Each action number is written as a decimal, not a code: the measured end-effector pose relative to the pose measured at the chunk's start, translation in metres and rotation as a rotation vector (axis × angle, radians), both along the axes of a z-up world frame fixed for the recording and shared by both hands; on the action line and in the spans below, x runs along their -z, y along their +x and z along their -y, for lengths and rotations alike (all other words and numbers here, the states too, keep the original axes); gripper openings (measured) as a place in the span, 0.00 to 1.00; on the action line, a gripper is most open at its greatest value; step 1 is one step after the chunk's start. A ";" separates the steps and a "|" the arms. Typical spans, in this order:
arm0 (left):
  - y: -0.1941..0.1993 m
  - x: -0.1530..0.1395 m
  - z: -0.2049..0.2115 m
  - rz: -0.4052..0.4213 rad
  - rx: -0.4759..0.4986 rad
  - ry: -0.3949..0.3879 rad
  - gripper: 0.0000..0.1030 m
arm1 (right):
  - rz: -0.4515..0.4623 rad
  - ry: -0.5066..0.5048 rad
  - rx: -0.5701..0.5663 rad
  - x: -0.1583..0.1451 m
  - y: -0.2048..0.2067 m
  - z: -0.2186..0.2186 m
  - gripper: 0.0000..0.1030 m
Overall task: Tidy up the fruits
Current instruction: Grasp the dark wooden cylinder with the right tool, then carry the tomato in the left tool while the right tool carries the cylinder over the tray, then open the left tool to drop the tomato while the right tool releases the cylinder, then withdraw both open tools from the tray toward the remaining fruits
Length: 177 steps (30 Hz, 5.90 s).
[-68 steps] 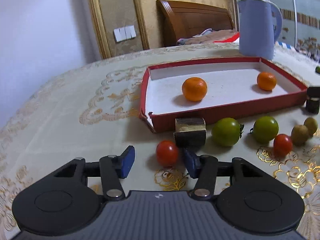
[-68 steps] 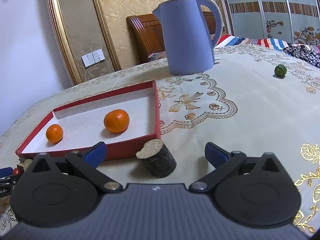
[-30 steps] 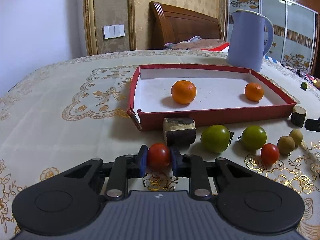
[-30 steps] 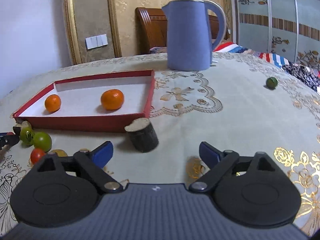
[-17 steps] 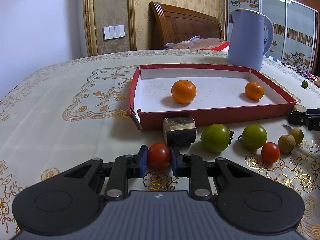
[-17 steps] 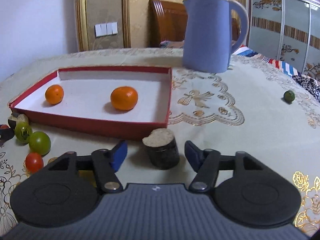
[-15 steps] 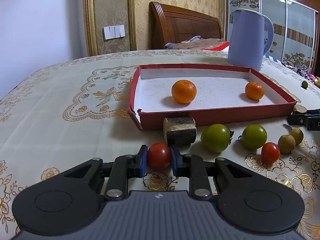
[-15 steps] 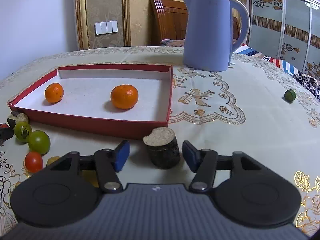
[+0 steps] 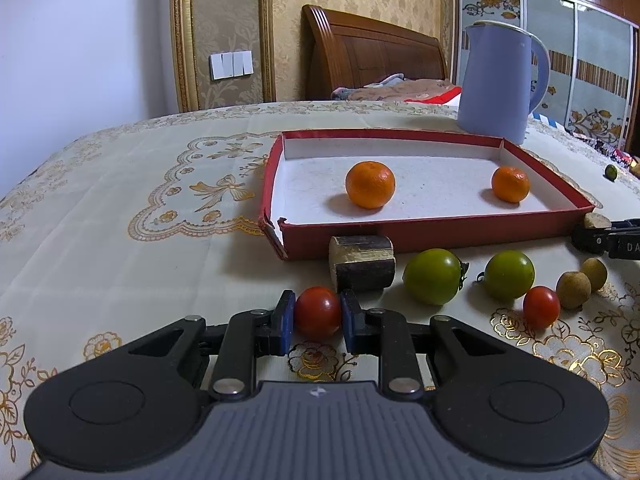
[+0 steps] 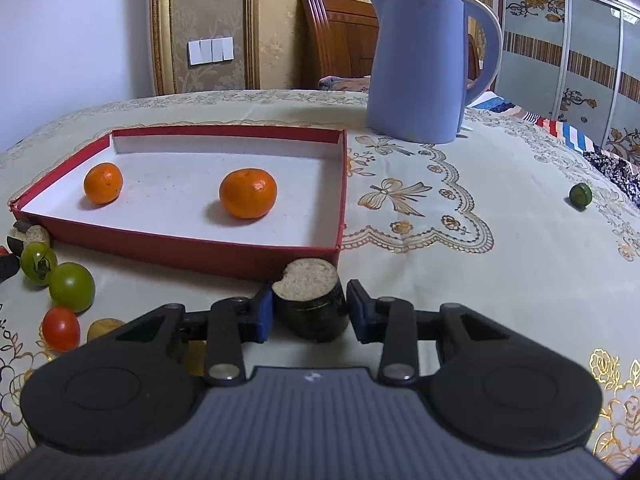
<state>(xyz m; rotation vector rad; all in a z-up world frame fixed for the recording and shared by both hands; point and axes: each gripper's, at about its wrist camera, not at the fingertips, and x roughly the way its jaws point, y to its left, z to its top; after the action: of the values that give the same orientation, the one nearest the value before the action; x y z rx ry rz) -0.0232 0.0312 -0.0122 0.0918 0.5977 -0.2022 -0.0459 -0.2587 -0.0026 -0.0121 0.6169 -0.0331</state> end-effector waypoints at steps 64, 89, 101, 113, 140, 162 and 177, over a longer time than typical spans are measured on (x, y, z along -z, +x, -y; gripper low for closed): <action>0.030 -0.044 0.030 0.052 -0.018 -0.009 0.23 | 0.150 0.044 -0.039 -0.041 -0.016 -0.017 0.34; 0.091 -0.013 0.041 -0.094 -0.031 -0.036 0.23 | 0.021 0.027 -0.128 -0.024 0.064 -0.057 0.34; 0.094 -0.011 0.046 -0.070 -0.035 -0.006 0.23 | 0.048 -0.004 -0.150 -0.019 0.063 -0.065 0.34; 0.101 -0.010 0.048 -0.062 -0.042 -0.004 0.23 | 0.055 -0.076 -0.072 -0.014 0.073 -0.064 0.33; 0.057 -0.020 0.017 0.028 -0.054 -0.132 0.76 | 0.233 0.022 0.000 -0.025 0.040 -0.038 0.94; 0.017 -0.015 -0.005 0.092 -0.074 -0.199 0.88 | 0.231 0.171 0.032 -0.019 -0.026 0.001 0.94; 0.025 -0.010 -0.005 0.034 -0.066 -0.201 0.88 | 0.105 0.079 -0.078 -0.006 -0.058 -0.004 0.70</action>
<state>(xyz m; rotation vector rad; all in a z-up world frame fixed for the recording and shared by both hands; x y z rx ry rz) 0.0015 0.0359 -0.0019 -0.1189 0.5423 -0.1953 -0.1035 -0.2548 0.0033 0.0419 0.5117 0.0663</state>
